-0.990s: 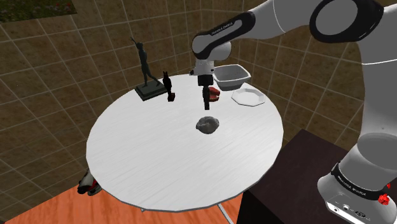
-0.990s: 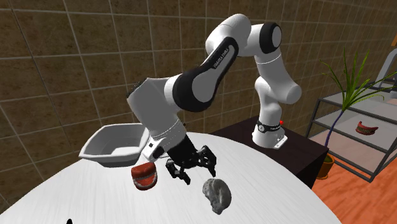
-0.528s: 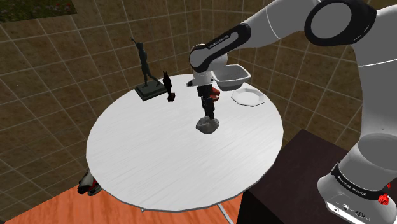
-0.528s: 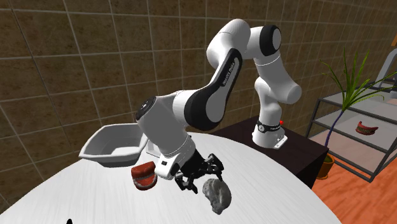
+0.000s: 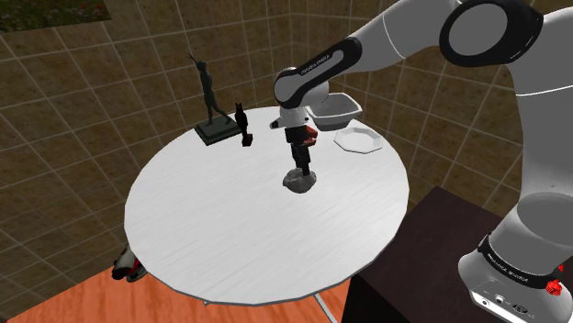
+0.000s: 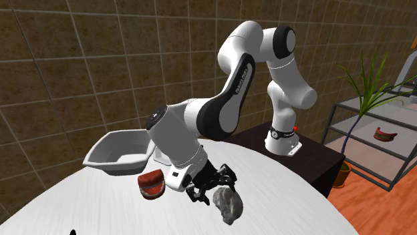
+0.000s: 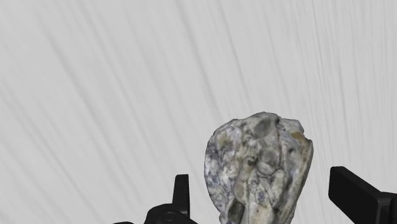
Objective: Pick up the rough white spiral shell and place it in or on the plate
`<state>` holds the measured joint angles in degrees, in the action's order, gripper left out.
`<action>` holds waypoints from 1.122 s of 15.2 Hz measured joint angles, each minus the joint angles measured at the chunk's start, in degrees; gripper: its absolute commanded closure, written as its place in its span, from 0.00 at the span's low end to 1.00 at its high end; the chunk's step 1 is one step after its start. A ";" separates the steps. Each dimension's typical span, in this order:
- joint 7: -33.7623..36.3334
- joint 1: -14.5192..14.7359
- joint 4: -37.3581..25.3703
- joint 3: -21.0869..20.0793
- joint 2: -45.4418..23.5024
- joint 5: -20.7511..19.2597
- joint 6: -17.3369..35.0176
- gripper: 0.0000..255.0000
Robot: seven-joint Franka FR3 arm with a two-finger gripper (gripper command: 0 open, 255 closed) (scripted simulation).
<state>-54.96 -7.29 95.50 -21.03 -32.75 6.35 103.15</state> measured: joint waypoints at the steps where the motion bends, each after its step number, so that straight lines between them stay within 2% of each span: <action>1: 0.00 0.00 0.01 0.00 0.00 0.00 0.01 1.00; 11: 0.00 -0.03 0.02 0.02 0.07 -0.01 -0.04 1.00; 17: 0.38 -0.30 -1.19 -0.33 1.88 0.46 -2.97 1.00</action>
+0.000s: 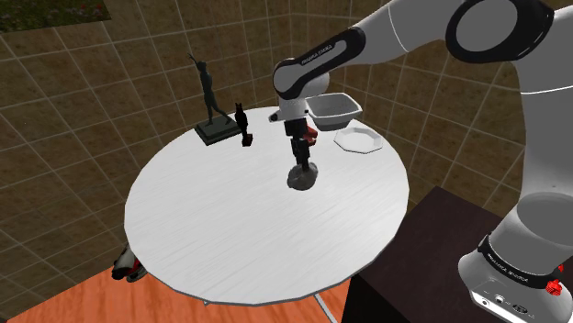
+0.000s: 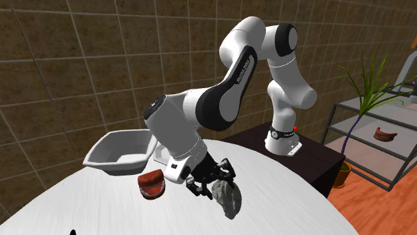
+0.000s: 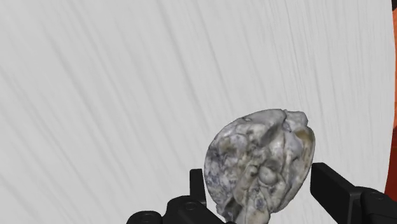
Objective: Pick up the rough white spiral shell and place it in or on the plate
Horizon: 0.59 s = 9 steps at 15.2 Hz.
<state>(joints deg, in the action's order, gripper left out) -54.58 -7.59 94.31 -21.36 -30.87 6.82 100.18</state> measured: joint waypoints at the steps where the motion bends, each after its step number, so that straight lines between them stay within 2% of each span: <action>1: 0.08 -0.06 -0.10 -0.07 0.41 0.11 -0.49 1.00; 9: 0.84 -0.38 -2.49 -0.54 2.92 0.80 -5.20 1.00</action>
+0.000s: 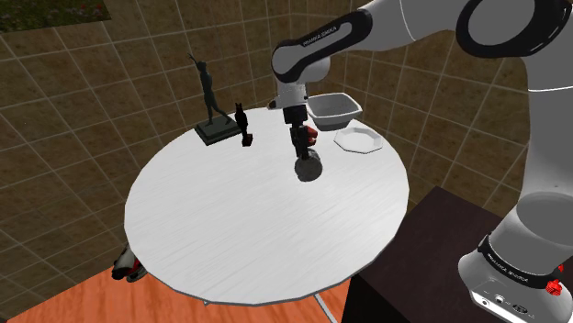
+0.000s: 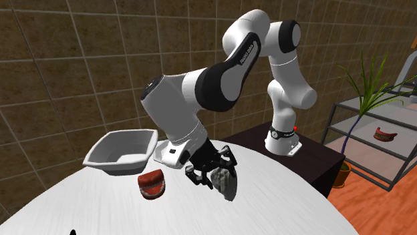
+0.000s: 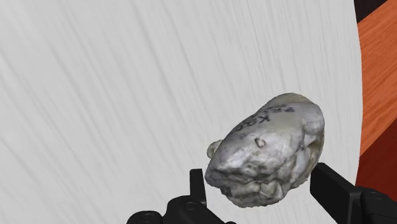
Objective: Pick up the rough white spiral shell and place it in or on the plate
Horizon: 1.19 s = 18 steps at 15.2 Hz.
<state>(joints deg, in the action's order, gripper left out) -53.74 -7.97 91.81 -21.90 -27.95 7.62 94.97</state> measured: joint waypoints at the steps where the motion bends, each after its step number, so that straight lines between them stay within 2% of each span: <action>1: 0.03 -0.10 -0.35 -0.03 0.33 0.07 -0.68 1.00; 4: -1.00 -0.99 -1.09 0.37 0.64 -0.16 -2.00 1.00; 9: -6.30 -5.05 -0.26 2.32 2.10 -1.26 -3.85 1.00; 14: -11.56 -8.72 -2.29 4.49 1.60 -3.02 -6.42 1.00; 18: -15.41 -11.31 -6.32 6.19 0.00 -4.62 -9.51 1.00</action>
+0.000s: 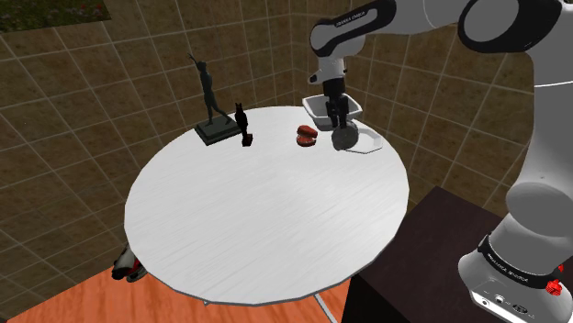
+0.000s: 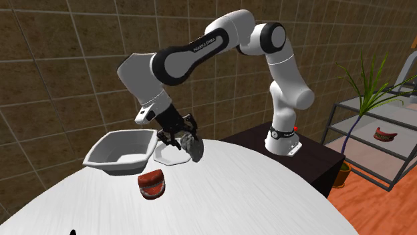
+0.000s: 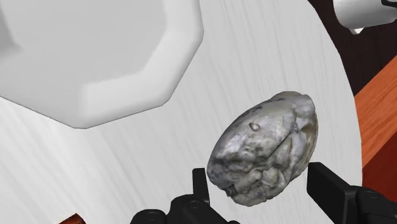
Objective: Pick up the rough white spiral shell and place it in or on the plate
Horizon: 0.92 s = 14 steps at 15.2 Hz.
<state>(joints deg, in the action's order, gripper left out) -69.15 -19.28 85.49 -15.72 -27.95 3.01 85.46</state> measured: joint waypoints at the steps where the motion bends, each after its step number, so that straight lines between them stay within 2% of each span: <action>1: -1.06 -0.65 -0.95 0.46 -0.65 -0.48 -0.44 1.00; 6: -6.40 -4.03 -6.20 2.65 -3.55 -2.68 -3.47 1.00; 11: -11.20 -6.65 -16.45 4.63 -9.11 -4.95 -8.49 1.00; 14: -11.98 -7.08 -16.09 4.90 -9.96 -5.28 -7.35 1.00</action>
<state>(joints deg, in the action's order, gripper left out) -81.12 -26.36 69.40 -10.82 -37.91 -2.27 78.11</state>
